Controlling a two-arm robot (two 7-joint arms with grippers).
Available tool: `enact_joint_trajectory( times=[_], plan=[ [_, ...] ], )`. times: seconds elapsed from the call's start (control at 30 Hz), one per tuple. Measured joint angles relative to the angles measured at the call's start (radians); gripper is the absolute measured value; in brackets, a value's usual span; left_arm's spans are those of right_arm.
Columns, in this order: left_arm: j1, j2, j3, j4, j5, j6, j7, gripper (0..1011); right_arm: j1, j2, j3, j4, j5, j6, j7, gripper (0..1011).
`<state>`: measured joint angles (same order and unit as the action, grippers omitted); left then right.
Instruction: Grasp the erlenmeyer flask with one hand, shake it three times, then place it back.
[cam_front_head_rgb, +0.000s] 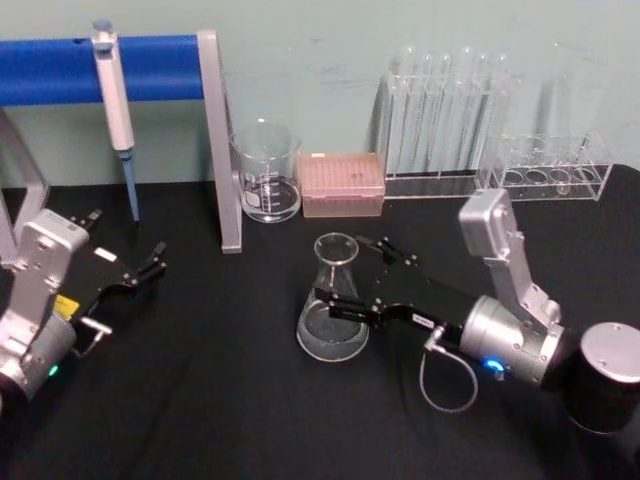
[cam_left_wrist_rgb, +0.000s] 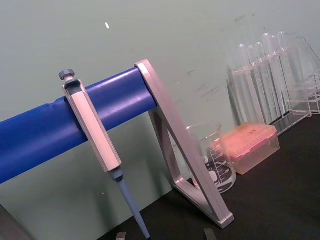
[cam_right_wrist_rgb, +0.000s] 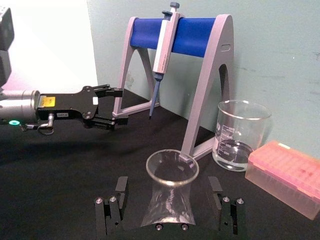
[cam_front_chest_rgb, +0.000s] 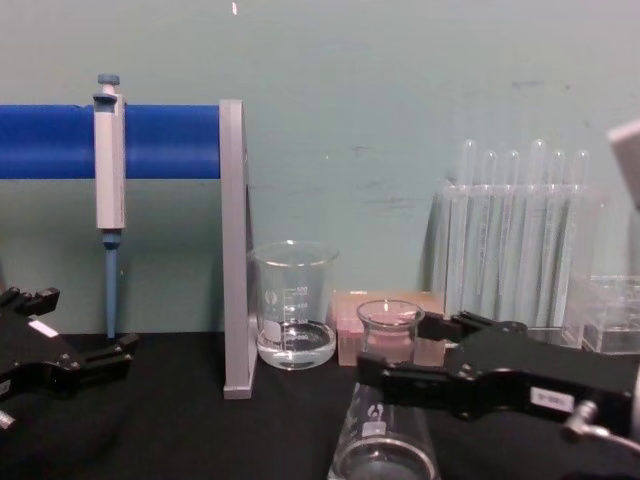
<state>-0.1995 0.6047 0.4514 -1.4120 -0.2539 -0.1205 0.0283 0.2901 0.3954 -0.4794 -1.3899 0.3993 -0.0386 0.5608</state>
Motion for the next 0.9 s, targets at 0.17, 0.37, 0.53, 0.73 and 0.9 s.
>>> enact_joint_trajectory(
  times=[0.17,0.37,0.53,0.73,0.9],
  plan=[
    [0.0,0.0,0.0,0.0,0.0,0.0,0.0,1001,-0.037,0.038,0.016,-0.042,0.027,0.003,0.012,1000],
    [0.0,0.0,0.0,0.0,0.0,0.0,0.0,1001,-0.075,0.077,0.035,-0.085,0.059,0.007,0.021,1000],
    [0.0,0.0,0.0,0.0,0.0,0.0,0.0,1001,-0.112,0.111,0.056,-0.124,0.084,0.005,0.02,1000],
    [0.0,0.0,0.0,0.0,0.0,0.0,0.0,1001,-0.144,0.134,0.081,-0.154,0.102,0.001,0.001,1000],
    [0.0,0.0,0.0,0.0,0.0,0.0,0.0,1001,-0.168,0.144,0.115,-0.172,0.111,-0.007,-0.036,1000]
  ],
)
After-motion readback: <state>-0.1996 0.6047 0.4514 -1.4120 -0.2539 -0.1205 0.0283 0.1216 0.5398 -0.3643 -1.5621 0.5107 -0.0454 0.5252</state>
